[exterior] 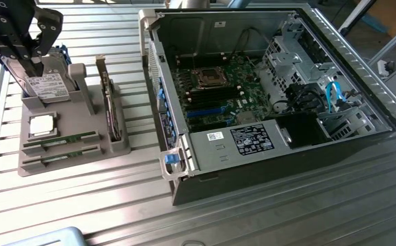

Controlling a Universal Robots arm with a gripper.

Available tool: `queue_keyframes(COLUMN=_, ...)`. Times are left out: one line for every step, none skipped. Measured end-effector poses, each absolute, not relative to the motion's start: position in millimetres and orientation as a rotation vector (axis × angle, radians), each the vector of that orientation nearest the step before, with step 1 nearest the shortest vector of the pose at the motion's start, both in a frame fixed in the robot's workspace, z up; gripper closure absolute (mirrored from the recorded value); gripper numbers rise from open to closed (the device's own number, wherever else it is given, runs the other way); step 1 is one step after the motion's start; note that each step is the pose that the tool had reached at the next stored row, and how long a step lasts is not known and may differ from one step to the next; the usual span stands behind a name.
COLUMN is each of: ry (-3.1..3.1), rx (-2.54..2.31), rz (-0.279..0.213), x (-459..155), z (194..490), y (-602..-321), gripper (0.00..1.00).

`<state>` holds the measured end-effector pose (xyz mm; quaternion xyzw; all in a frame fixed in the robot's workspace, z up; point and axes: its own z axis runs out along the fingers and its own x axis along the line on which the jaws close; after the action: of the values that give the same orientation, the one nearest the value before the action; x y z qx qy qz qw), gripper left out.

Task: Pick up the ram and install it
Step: 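Pick up the ram and move it above insertion slot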

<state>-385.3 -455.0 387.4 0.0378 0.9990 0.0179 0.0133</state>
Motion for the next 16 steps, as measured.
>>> queue_keyframes(ry=3.112, rx=0.118, rz=0.055, x=-385.3, z=387.4, y=-455.9, gripper=0.89)
queue_keyframes(ry=3.112, rx=0.118, rz=0.054, x=-385.3, z=387.4, y=-456.8, gripper=0.89)
queue_keyframes(ry=3.112, rx=0.118, rz=0.052, x=-385.3, z=387.4, y=-457.9, gripper=0.89)
queue_keyframes(ry=3.112, rx=0.118, rz=0.051, x=-385.3, z=387.4, y=-458.6, gripper=0.89)
queue_keyframes(ry=3.112, rx=0.118, rz=0.050, x=-385.3, z=387.4, y=-459.5, gripper=0.89)
queue_keyframes(ry=3.112, rx=0.118, rz=0.048, x=-385.3, z=387.4, y=-460.1, gripper=0.89)
queue_keyframes(ry=3.112, rx=0.118, rz=0.048, x=-385.3, z=387.3, y=-460.9, gripper=0.89)
queue_keyframes(ry=3.112, rx=0.118, rz=0.047, x=-385.3, z=387.3, y=-461.6, gripper=0.89)
queue_keyframes(ry=3.112, rx=0.118, rz=0.046, x=-385.3, z=387.3, y=-462.4, gripper=0.89)
queue_keyframes(ry=3.112, rx=0.118, rz=0.045, x=-385.3, z=387.3, y=-463.6, gripper=0.89)
queue_keyframes(ry=3.112, rx=0.118, rz=0.044, x=-385.3, z=387.3, y=-463.8, gripper=0.89)
queue_keyframes(ry=3.112, rx=0.118, rz=0.044, x=-385.3, z=387.3, y=-463.8, gripper=0.89)
queue_keyframes(ry=3.112, rx=0.118, rz=0.044, x=-385.3, z=387.3, y=-463.8, gripper=0.89)
queue_keyframes(ry=3.112, rx=0.118, rz=0.044, x=-385.3, z=387.3, y=-463.9, gripper=0.89)
queue_keyframes(ry=3.112, rx=0.118, rz=0.044, x=-385.3, z=387.3, y=-463.9, gripper=0.89)
queue_keyframes(ry=3.112, rx=0.118, rz=0.044, x=-385.3, z=387.3, y=-463.9, gripper=0.89)
